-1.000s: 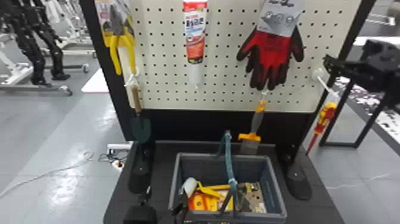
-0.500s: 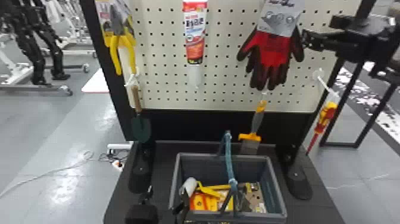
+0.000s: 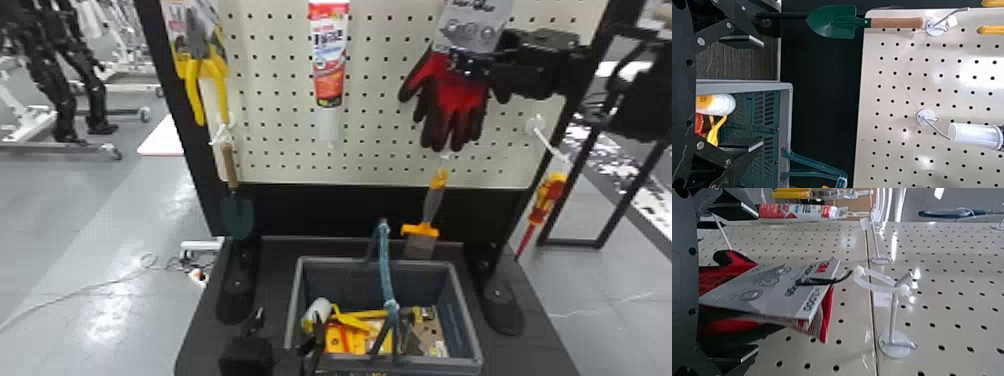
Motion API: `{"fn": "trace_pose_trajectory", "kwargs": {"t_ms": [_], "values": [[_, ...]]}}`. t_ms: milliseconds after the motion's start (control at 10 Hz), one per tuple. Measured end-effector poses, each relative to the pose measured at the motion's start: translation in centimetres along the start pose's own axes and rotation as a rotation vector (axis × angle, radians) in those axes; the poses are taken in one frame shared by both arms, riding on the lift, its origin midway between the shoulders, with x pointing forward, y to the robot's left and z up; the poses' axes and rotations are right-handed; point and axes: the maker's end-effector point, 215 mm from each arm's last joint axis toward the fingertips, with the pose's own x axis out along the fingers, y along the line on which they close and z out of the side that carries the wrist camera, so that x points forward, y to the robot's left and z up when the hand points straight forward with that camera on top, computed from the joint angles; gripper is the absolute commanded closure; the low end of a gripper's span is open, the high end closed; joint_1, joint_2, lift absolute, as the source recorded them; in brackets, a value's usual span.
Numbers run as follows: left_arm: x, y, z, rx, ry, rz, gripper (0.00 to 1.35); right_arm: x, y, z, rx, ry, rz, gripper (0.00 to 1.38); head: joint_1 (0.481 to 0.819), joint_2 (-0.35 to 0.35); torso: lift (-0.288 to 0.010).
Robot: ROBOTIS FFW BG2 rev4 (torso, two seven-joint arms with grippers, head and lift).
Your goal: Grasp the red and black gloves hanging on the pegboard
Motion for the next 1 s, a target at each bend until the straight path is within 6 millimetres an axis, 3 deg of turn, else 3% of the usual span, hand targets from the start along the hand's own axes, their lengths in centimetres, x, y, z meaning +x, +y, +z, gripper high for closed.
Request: {"fn": "trace_pose_trajectory", "kwargs": {"t_ms": [100, 300, 400, 1000], "values": [[0.2, -0.2, 0.0, -0.001, -0.001, -0.004, 0.39, 0.5, 0.3, 0.6, -0.007, -0.012, 0.018, 0.2, 0.549, 0.0, -0.1], [0.3, -0.3, 0.1, -0.002, -0.002, -0.007, 0.39, 0.6, -0.2, 2.2, -0.025, -0.042, 0.019, 1.0, 0.549, 0.0, -0.1], [0.3, -0.3, 0.1, -0.003, -0.002, -0.007, 0.39, 0.6, -0.4, 2.5, -0.015, -0.056, 0.02, 1.27, 0.549, 0.0, -0.1], [0.3, -0.3, 0.1, -0.005, -0.003, -0.007, 0.39, 0.6, -0.1, 2.2, 0.018, -0.079, 0.029, 1.29, 0.549, 0.0, -0.1]]}}
